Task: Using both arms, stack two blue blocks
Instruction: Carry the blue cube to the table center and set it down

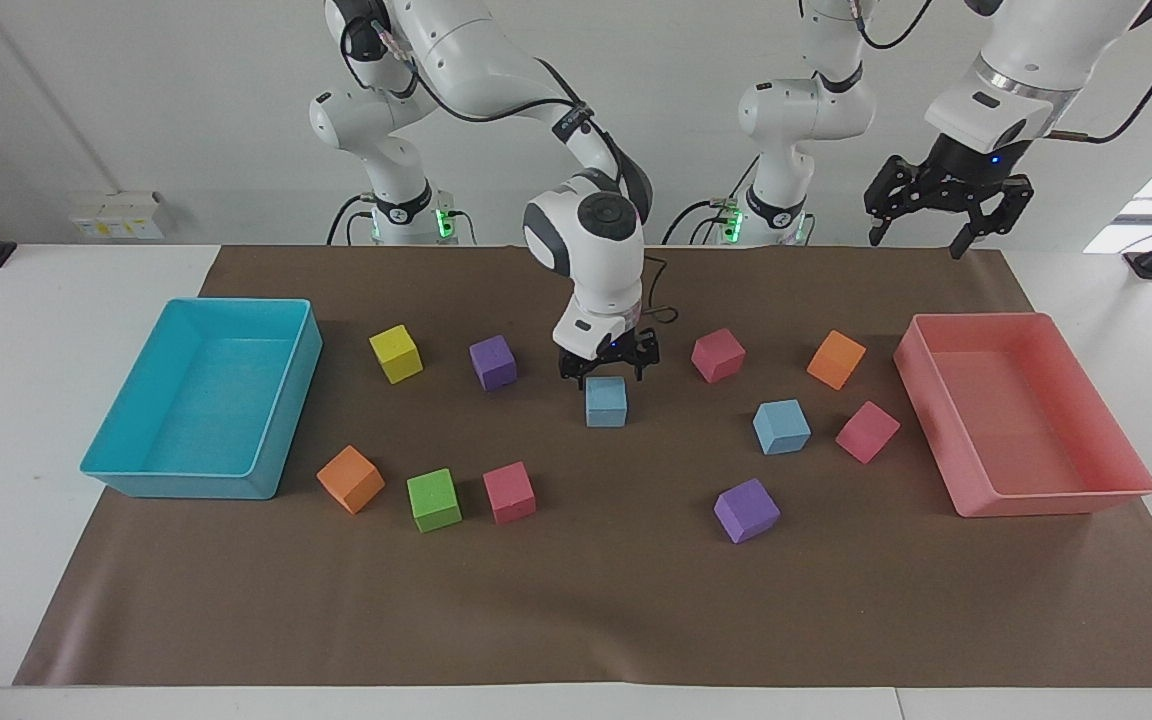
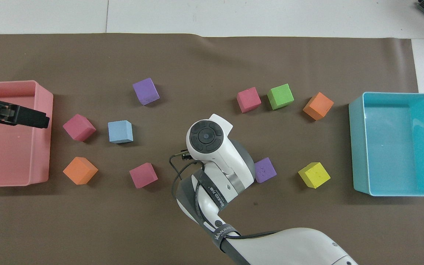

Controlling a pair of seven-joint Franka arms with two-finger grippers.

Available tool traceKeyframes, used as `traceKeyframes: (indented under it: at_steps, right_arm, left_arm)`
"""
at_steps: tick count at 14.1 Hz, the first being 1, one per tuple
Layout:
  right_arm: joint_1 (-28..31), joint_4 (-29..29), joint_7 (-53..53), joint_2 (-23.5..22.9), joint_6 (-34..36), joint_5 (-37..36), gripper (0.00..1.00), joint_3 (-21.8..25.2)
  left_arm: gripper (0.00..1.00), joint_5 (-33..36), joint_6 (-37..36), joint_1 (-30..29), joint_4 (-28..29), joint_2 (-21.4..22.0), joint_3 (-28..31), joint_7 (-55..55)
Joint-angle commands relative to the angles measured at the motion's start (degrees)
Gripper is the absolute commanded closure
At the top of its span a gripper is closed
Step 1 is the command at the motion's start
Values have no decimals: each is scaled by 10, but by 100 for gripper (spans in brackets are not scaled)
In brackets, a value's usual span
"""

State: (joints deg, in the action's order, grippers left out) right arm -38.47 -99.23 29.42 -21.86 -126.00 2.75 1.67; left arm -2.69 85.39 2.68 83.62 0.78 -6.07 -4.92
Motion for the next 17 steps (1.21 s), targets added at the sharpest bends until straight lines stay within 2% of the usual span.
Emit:
traceKeyframes:
  at_steps: [1, 4, 6, 10, 14, 15, 17]
  right_arm:
    - [29, -32, 11, 51, 0, 6, 0, -4]
    - [59, -54, -8, 95, 0, 76, 0, -4]
    - [75, -57, -26, 99, -11, 143, 0, -4]
    - [109, -97, -209, 105, -40, 265, 3, -4]
    - [124, -122, -272, 95, -63, 303, 87, -4]
    - [123, -140, -288, 96, -81, 340, 100, -4]
    - [130, -156, -369, 90, -87, 386, 100, -4]
  left_arm:
    - [0, -9, 1, 2, 15, 12, 4, 4]
    - [0, -9, 1, 1, 15, 12, 4, 4]
    - [0, -9, 1, 1, 15, 12, 4, 4]
    - [0, -9, 1, 1, 16, 12, 3, 4]
    - [0, -9, 12, 2, 20, 12, 3, 5]
    - [0, -9, 12, 3, 21, 11, 3, 5]
    - [0, -9, 21, 3, 32, 6, 3, 5]
